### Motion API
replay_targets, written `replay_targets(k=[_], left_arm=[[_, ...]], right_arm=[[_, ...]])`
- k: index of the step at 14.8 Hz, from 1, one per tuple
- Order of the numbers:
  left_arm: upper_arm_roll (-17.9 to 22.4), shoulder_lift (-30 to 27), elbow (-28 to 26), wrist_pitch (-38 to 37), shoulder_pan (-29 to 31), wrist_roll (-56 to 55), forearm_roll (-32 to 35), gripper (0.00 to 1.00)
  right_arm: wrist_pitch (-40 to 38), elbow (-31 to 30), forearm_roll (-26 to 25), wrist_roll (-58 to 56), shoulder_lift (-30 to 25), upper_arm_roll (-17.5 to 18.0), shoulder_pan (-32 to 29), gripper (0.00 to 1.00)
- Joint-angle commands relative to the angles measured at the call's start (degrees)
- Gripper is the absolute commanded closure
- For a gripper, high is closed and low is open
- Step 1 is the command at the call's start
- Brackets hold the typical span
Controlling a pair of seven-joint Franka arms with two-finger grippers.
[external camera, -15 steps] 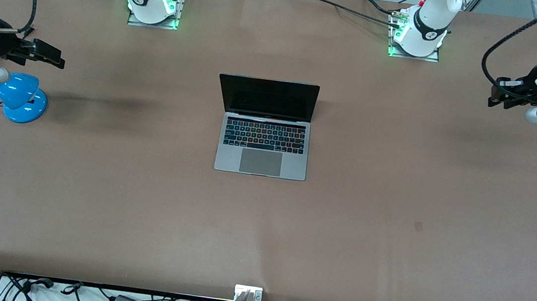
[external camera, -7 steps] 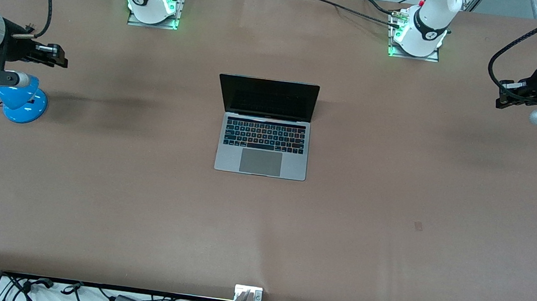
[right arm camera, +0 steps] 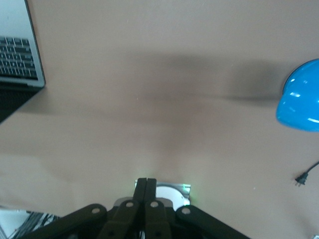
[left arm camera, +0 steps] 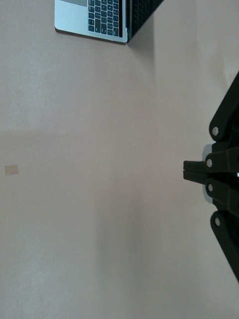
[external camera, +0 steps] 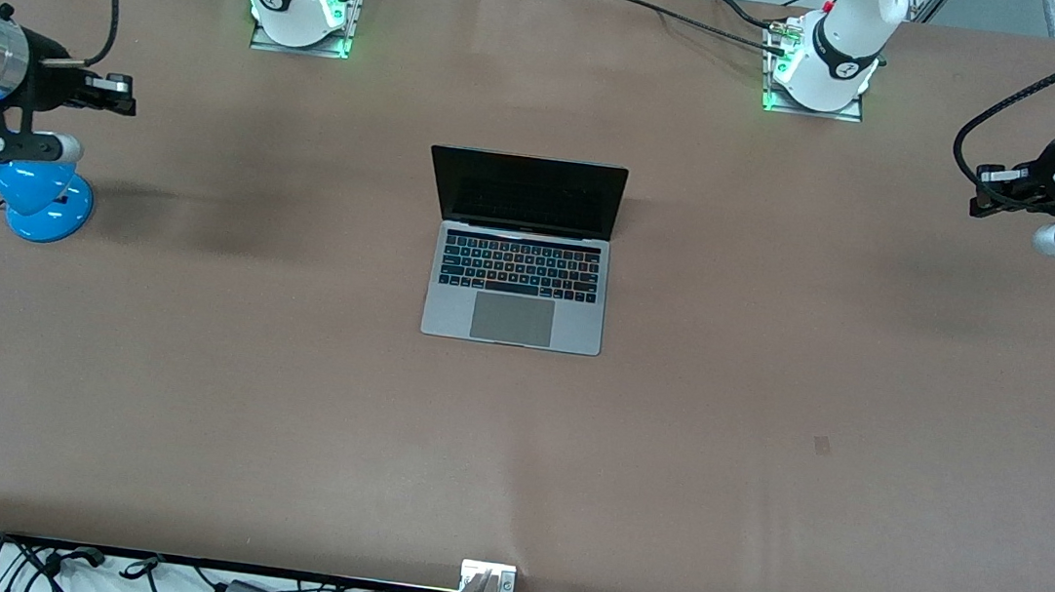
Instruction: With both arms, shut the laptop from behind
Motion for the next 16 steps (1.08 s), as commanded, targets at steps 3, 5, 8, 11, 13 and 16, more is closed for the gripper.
replay_targets(k=[3, 5, 8, 11, 13, 16], left_arm=[[-0.4, 0.1, 0.8, -2.1, -0.1, 0.6, -1.7, 0.99], [-0.6, 0.4, 0.8, -5.0, -0.4, 0.4, -2.2, 0.99], [-1.8, 2.3, 0.6, -6.0, -0.5, 0.1, -5.9, 0.99], [-5.3, 4.4, -0.5, -3.8, -0.5, -0.6, -10.5, 0.99], [-7.5, 4.1, -3.1, -0.8, -0.4, -0.9, -10.6, 0.99], [-12.3, -0.2, -11.6, 7.0, -0.4, -3.5, -11.0, 0.99]], right_arm=[[-3.1, 0.9, 0.9, 0.6, -0.4, 0.1, 2.0, 0.99], [-3.1, 0.6, 1.3, 0.7, -0.9, 0.4, 2.8, 0.98], [-3.1, 0.2, 1.4, 4.5, -1.6, 0.5, 8.0, 0.97], [-1.2, -2.5, 2.8, 11.9, -2.4, 0.8, 12.4, 0.99], [0.9, -5.8, 6.3, 13.3, -3.6, 0.8, 12.9, 0.99], [5.4, -13.7, 9.9, 16.4, -7.2, 0.9, 15.4, 1.0]])
